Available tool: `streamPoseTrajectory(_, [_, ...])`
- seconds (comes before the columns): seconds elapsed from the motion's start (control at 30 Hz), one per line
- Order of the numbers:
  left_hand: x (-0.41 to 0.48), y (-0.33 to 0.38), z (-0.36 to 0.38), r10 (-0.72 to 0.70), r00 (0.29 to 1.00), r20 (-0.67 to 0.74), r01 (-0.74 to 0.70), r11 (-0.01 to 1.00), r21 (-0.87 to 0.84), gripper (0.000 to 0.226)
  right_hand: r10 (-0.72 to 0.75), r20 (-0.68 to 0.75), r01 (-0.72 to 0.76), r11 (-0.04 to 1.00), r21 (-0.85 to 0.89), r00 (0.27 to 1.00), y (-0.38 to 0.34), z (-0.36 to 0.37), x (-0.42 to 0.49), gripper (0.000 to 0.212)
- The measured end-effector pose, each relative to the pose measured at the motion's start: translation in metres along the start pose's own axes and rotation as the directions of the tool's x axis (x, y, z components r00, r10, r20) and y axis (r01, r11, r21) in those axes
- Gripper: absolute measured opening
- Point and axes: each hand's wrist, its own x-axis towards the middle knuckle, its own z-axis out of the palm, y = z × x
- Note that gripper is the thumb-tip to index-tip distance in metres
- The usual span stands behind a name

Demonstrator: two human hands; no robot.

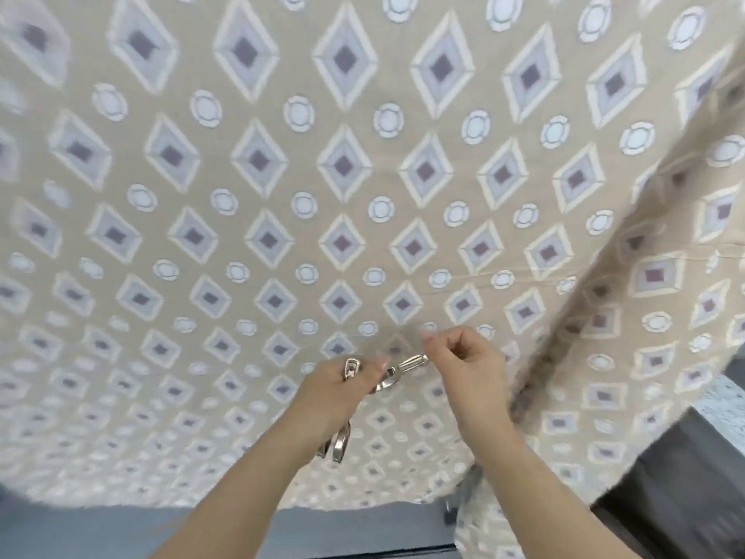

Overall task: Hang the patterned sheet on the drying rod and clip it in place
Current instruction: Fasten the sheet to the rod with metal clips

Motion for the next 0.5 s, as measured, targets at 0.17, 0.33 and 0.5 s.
streamPoseTrajectory(0.17, [-0.029,-0.022,-0.128,-0.044,0.96,-0.275,0.033,0.998,-0.045,0.029,-0.044,0.283,0.005,0.991,0.137,0.958,-0.031,0.131,-0.028,0.025])
streamPoseTrajectory(0.33, [-0.08,-0.049,-0.239,-0.089,0.84,-0.536,0.013,0.989,-0.144,0.022,0.064,0.592,-0.18,0.974,0.139,0.803,-0.054,0.266,-0.071,0.019])
streamPoseTrajectory(0.5, [-0.143,-0.083,-0.335,-0.186,0.716,-0.673,-0.012,0.961,-0.278,0.015,0.171,0.833,-0.408,0.91,0.071,0.527,-0.072,0.393,-0.145,0.024])
